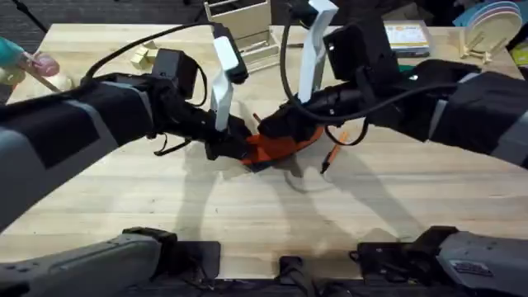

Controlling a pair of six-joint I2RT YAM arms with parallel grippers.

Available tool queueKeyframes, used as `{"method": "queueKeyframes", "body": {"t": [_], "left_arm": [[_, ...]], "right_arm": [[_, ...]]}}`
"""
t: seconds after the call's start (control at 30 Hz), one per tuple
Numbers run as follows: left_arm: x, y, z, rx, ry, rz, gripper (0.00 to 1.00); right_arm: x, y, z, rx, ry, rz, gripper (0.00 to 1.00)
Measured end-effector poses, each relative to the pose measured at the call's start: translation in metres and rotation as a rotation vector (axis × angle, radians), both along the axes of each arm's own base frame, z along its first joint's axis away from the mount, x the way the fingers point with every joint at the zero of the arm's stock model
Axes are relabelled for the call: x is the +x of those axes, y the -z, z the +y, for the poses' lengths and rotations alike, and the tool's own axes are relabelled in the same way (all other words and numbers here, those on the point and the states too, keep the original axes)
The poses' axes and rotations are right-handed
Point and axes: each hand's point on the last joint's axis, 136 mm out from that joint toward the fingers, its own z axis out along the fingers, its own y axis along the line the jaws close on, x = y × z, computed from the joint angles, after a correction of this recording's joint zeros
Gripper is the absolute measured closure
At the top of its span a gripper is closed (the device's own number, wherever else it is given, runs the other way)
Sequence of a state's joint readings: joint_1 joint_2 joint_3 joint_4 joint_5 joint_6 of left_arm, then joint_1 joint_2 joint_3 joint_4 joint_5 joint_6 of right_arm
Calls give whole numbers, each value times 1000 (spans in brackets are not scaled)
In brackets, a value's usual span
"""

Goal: Unzip the bag, pick up the pens from the table one at a time and place them inside, then zip the bag closed.

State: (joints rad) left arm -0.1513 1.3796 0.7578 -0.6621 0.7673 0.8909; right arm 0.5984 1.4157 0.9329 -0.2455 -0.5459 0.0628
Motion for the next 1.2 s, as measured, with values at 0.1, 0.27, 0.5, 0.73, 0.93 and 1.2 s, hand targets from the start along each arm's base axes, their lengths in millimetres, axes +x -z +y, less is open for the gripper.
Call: {"method": "queueKeyframes", "body": {"t": [0.1,0.27,0.5,0.73,0.93,1.2], "left_arm": [[0,0,0,0,0,0,958],[0,0,0,0,0,0,958],[0,0,0,0,0,0,958],[0,0,1,1,-2,3,958],[-1,0,1,1,-1,4,958],[0,0,1,-4,-1,-2,958]], "right_arm": [[1,-4,5,14,8,-10,971],[4,-5,12,31,31,-5,971],[-4,0,30,45,2,15,971],[-7,1,36,48,-4,10,971],[-4,0,35,50,9,10,723],[8,-1,15,25,47,1,5]]}}
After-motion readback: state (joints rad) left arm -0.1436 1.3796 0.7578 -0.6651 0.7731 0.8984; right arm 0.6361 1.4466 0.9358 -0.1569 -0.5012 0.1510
